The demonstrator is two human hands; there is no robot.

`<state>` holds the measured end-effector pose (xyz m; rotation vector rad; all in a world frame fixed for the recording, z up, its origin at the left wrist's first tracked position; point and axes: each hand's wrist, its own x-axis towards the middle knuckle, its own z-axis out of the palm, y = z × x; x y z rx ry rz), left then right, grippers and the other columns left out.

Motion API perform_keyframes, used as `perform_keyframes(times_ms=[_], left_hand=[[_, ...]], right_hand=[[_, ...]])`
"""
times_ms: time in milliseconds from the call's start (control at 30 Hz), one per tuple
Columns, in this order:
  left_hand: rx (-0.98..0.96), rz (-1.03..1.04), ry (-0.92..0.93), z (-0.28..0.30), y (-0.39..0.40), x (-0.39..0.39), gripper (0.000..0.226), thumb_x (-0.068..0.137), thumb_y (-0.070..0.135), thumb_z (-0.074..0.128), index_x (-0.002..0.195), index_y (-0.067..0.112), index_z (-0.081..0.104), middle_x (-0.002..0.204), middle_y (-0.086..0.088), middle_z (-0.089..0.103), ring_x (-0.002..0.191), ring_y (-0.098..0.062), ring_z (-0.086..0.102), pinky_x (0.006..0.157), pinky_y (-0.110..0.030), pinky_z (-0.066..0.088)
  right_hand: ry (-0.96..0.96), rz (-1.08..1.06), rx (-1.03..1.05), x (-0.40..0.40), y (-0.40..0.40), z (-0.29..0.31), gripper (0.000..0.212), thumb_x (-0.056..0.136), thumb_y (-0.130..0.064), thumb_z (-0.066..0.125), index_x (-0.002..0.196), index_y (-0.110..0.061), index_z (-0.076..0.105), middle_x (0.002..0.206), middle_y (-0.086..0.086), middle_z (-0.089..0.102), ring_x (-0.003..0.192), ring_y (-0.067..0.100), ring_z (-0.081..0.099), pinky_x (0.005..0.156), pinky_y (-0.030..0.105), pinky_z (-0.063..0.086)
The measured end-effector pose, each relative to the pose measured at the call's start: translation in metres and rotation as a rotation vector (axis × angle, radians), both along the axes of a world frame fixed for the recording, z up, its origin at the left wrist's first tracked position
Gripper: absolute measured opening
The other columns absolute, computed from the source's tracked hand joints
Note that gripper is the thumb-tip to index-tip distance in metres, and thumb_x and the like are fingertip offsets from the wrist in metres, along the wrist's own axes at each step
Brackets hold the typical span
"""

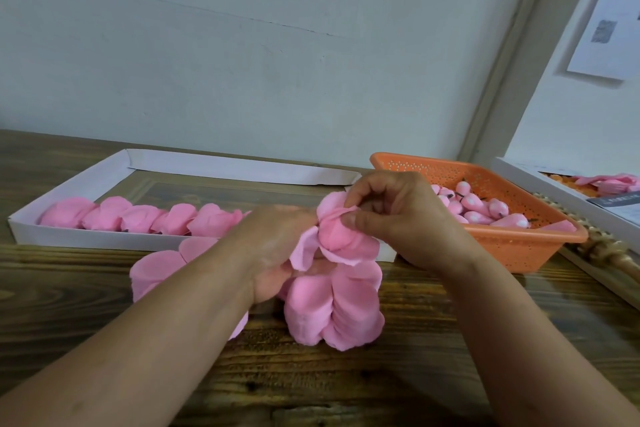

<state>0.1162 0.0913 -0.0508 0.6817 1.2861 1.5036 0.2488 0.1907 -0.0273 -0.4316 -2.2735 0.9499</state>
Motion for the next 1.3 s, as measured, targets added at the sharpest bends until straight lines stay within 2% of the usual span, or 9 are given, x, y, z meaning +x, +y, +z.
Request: perform_keyframes(times_ms=[167, 367, 500, 667, 767, 900, 1000, 1067, 1300], left_hand=[[0.019, -0.087, -0.057, 0.000, 0.000, 0.001, 0.021, 0.083, 0.002, 0.062, 0.100, -0.010, 0.065, 0.094, -0.024, 0.070, 0.079, -0.027, 0.070, 0.074, -0.042, 0.059], [-0.022, -0.047, -0.049, -0.003, 0.003, 0.002, 0.031, 0.089, 0.003, 0.059, 0.113, -0.015, 0.058, 0.105, -0.029, 0.067, 0.086, -0.033, 0.067, 0.076, -0.044, 0.057], [-0.030, -0.047, -0.063, -0.003, 0.004, 0.001, 0.029, 0.087, 0.003, 0.061, 0.111, -0.014, 0.061, 0.101, -0.027, 0.068, 0.084, -0.030, 0.068, 0.074, -0.041, 0.058], [-0.033, -0.061, -0.094, -0.003, 0.004, 0.000, 0.023, 0.085, 0.009, 0.062, 0.101, -0.008, 0.064, 0.094, -0.022, 0.072, 0.077, -0.027, 0.071, 0.071, -0.042, 0.059], [0.023, -0.105, -0.208, -0.004, 0.005, -0.001, 0.050, 0.081, 0.035, 0.060, 0.112, -0.004, 0.061, 0.108, -0.023, 0.069, 0.096, -0.031, 0.069, 0.081, -0.043, 0.057], [0.088, -0.085, -0.183, -0.005, 0.005, 0.003, 0.034, 0.084, 0.007, 0.061, 0.115, -0.007, 0.060, 0.116, -0.024, 0.066, 0.108, -0.031, 0.065, 0.093, -0.041, 0.052], [0.063, 0.009, -0.091, -0.008, 0.007, 0.005, 0.024, 0.095, 0.002, 0.050, 0.115, -0.008, 0.057, 0.102, -0.023, 0.071, 0.091, -0.030, 0.071, 0.079, -0.037, 0.059], [0.030, 0.047, -0.056, -0.006, 0.007, 0.005, 0.022, 0.099, 0.010, 0.045, 0.112, -0.006, 0.055, 0.087, -0.021, 0.073, 0.071, -0.026, 0.072, 0.065, -0.035, 0.061], [-0.086, 0.097, 0.082, -0.004, 0.004, 0.006, 0.018, 0.093, 0.003, 0.044, 0.097, -0.005, 0.059, 0.072, -0.022, 0.068, 0.052, -0.026, 0.065, 0.048, -0.033, 0.057]], right_hand=[[0.033, 0.014, -0.143, -0.001, 0.005, -0.002, 0.033, 0.078, 0.014, 0.064, 0.097, -0.012, 0.062, 0.079, 0.004, 0.060, 0.071, 0.022, 0.050, 0.070, 0.036, 0.045], [-0.027, -0.020, -0.037, -0.004, 0.000, -0.005, 0.022, 0.080, 0.005, 0.066, 0.072, -0.016, 0.068, 0.055, 0.016, 0.057, 0.057, 0.021, 0.044, 0.069, 0.050, 0.041], [-0.060, 0.051, -0.171, -0.002, 0.002, -0.003, 0.014, 0.075, 0.009, 0.070, 0.083, -0.003, 0.068, 0.085, 0.048, 0.054, 0.068, 0.040, 0.053, 0.072, 0.047, 0.040], [-0.024, 0.012, -0.171, -0.004, 0.003, -0.007, 0.019, 0.076, 0.014, 0.066, 0.079, -0.005, 0.069, 0.082, 0.034, 0.065, 0.073, 0.030, 0.059, 0.073, 0.051, 0.049], [0.073, -0.104, -0.175, -0.005, 0.010, -0.008, 0.018, 0.076, 0.015, 0.064, 0.072, -0.002, 0.069, 0.082, 0.030, 0.067, 0.079, 0.021, 0.070, 0.079, 0.049, 0.051], [0.144, -0.188, -0.173, -0.007, 0.010, -0.008, 0.023, 0.076, 0.013, 0.064, 0.066, -0.007, 0.068, 0.085, 0.026, 0.068, 0.095, -0.009, 0.047, 0.072, 0.031, 0.053], [0.114, -0.196, -0.132, -0.007, 0.011, -0.008, 0.018, 0.076, 0.013, 0.064, 0.069, -0.003, 0.069, 0.078, 0.021, 0.069, 0.081, 0.013, 0.069, 0.071, 0.043, 0.054], [0.038, -0.152, -0.057, -0.004, 0.010, -0.006, 0.018, 0.076, 0.011, 0.065, 0.071, -0.006, 0.069, 0.072, 0.020, 0.067, 0.065, 0.022, 0.060, 0.073, 0.044, 0.051], [-0.218, 0.003, 0.120, -0.001, 0.002, -0.002, 0.017, 0.078, 0.003, 0.065, 0.075, -0.013, 0.071, 0.076, 0.018, 0.066, 0.061, 0.014, 0.051, 0.057, 0.030, 0.042]])
